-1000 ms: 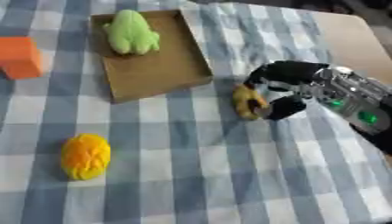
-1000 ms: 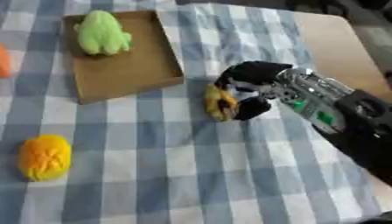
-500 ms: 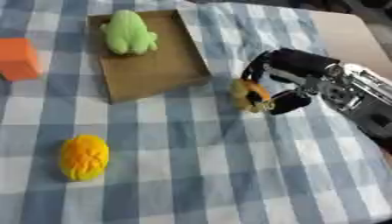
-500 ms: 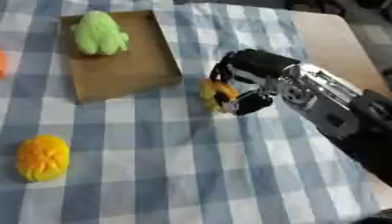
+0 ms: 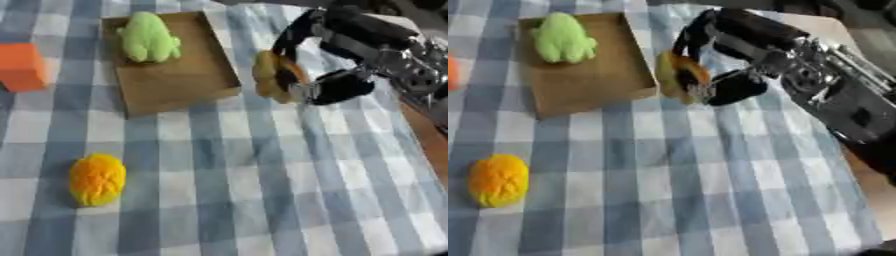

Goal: Pick up objects on the table and place them in the box.

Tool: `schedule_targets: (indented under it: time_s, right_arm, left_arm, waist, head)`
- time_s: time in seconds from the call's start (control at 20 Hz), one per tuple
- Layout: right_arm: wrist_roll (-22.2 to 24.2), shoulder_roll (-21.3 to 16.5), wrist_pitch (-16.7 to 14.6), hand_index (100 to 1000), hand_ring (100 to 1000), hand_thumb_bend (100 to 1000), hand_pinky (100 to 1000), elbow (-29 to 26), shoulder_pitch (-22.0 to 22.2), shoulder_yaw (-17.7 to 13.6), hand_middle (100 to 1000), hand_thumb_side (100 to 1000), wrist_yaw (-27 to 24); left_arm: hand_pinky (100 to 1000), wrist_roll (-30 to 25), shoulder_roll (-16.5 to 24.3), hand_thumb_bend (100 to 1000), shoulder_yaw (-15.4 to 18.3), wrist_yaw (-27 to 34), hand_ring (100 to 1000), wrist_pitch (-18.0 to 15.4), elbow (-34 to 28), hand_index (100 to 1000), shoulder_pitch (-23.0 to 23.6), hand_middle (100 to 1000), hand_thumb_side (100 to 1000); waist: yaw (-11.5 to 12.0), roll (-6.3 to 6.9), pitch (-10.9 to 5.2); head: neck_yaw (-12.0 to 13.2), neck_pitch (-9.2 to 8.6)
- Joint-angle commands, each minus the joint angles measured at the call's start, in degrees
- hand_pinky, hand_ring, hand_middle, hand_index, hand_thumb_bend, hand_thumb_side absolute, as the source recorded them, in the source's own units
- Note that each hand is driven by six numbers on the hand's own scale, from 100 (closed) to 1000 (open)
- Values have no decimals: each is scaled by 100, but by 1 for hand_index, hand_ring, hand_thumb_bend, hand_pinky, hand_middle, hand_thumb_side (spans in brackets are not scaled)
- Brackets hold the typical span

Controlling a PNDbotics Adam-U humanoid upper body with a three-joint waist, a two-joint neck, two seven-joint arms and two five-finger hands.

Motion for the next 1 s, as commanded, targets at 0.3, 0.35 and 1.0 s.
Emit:
schedule_targets:
  time_s: [0.3,0.35,1.0]
  right_arm:
    - [162,716,-238,537,647,100,736,1114,-1158,192,464,201,225]
    - [145,842,-279,539,647,100,736,1302,-1279,209,465,201,303]
    - [-19,1624,-844,613,689,100,746,2768,-1715,353,524,209,1184]
  left_arm:
    - [903,-79,210,100,-39,21,725,-71,-104,860,-170,812,719]
    - [903,-91,220,100,-49,24,725,-84,-104,860,-199,812,718]
    - [902,-171,223,100,-98,43,725,-145,-104,859,-336,811,718]
  waist:
    - [266,-38,-48]
    - [310,-46,-30]
    - [496,-76,71]
  head:
    - [-332,-126]
    - [-377,-142]
    - [-701,-185]
